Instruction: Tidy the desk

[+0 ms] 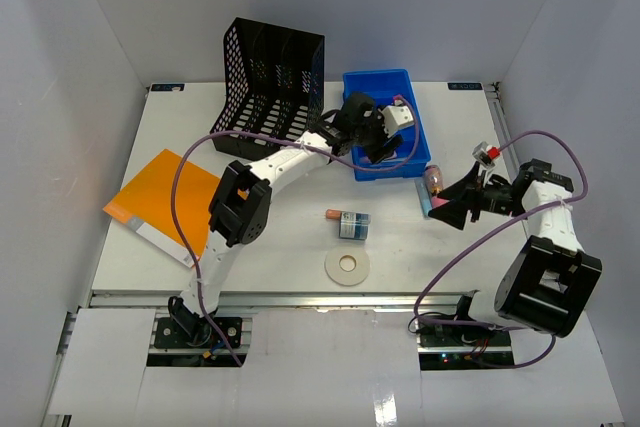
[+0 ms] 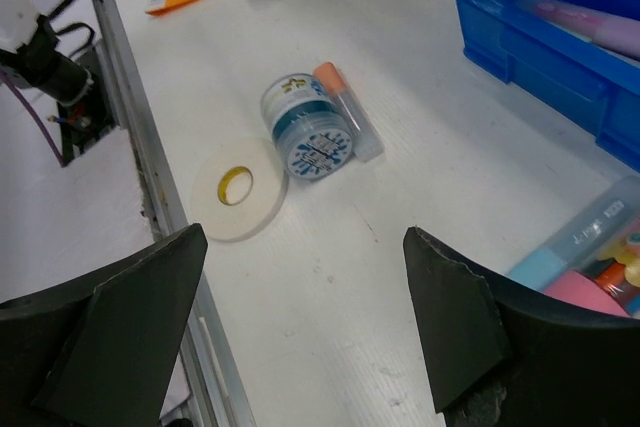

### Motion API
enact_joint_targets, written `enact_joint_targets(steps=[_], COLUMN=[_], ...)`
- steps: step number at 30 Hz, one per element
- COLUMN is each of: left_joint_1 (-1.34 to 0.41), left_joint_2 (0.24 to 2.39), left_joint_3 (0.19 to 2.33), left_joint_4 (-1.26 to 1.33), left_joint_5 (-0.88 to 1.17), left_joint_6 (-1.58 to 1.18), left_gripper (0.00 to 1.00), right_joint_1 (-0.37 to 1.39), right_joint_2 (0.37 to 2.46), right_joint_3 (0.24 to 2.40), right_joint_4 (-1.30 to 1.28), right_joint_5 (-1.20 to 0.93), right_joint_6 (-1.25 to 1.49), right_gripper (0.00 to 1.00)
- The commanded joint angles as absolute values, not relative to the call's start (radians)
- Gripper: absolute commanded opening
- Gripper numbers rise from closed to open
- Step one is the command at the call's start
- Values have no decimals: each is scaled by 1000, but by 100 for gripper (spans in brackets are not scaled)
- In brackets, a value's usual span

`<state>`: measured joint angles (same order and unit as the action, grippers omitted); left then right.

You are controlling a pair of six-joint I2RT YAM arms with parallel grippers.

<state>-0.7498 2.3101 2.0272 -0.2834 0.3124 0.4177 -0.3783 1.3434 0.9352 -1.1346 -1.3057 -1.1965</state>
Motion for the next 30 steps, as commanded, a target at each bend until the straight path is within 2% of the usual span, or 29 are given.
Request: enact_joint_targets(steps=[1,4,6,14,21,30], left_joint_1=[-745,-740,-730,-663,-645,-643], left_joint_2=[2061,1880,1768,1313,981,832], left_joint_3=[1945,1760,1614,1064,739,630], left_joint_4=[-239,-177,-138,-124,-145,-173], left_joint_5=[275,224,221,226,110,80], left_joint_6=[291,194,113,-36,-16,-35], left_gripper=[72,83,87,88,92,94], right_joint_1=[-369,-297,-187,112,152,158], right_joint_2=[1267,1204,1188,1289,1390,1460], right_joint_3=[949,934,934,941,949,919], right_joint_4=[-823,-655,-580,-458,-420,-371], right_joint_5=[-1087,-831,-706,-260,-215,-193], right_joint_6=[-873,-680,-608,-376,-338,-327], right_gripper=[86,87,87,83,77,74])
